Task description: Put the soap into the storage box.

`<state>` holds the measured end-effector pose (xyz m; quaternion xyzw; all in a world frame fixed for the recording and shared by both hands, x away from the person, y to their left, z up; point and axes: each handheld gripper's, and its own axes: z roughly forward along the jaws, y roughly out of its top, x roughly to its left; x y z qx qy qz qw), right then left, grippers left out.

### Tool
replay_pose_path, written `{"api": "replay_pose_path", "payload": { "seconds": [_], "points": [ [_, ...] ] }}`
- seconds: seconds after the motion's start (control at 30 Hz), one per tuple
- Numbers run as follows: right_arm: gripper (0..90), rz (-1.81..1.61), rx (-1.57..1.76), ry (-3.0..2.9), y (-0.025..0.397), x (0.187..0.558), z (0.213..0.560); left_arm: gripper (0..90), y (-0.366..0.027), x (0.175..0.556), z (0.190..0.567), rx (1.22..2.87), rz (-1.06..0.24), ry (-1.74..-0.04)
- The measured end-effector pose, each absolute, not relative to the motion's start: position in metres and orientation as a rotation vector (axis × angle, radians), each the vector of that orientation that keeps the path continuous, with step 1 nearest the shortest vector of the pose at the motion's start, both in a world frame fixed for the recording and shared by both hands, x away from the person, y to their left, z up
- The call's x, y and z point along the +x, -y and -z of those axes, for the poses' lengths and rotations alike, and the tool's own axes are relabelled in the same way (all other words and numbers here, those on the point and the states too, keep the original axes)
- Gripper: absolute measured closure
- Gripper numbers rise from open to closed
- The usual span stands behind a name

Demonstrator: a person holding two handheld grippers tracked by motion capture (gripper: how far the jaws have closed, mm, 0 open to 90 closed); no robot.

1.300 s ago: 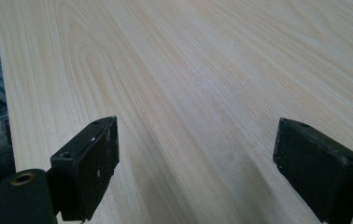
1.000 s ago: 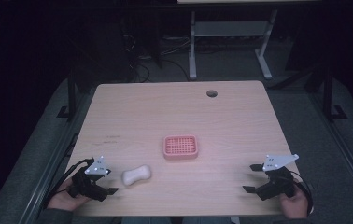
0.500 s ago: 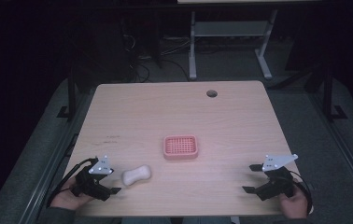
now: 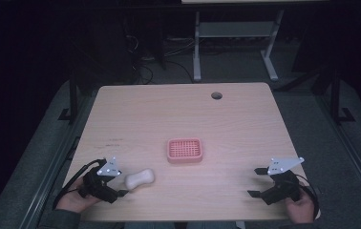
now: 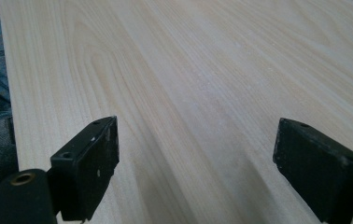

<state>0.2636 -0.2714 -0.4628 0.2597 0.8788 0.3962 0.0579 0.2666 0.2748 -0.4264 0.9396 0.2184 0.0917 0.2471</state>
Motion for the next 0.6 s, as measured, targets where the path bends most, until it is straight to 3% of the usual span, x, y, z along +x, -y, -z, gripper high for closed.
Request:
{"api": "replay_pose_path", "payload": {
  "seconds": [0.6],
  "points": [
    [14.0,-1.197,0.786,-2.670,0.271,0.264,0.463,27.0,-0.254,0.275,0.423,2.602,-0.240,-0.531]
  ]
}}
